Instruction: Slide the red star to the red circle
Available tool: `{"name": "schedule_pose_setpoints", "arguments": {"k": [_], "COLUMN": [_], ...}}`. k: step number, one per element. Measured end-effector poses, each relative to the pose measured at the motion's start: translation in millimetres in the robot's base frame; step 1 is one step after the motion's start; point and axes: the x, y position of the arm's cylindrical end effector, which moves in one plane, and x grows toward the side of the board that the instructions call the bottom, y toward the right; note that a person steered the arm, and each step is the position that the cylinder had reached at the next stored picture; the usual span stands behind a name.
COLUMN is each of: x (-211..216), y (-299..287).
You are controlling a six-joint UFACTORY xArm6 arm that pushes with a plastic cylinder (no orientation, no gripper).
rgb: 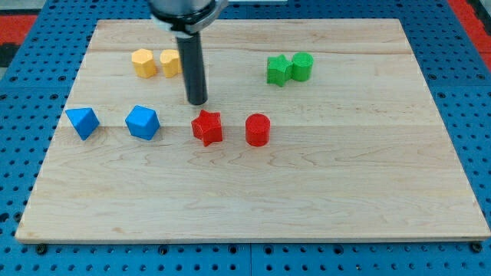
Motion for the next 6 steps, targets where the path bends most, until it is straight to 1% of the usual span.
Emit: {"name": "schedule_pose_setpoints", "arguments": {"k": [2, 4, 5, 6], "x": [53, 58, 58, 44], "y": [-40, 36, 42, 11]}}
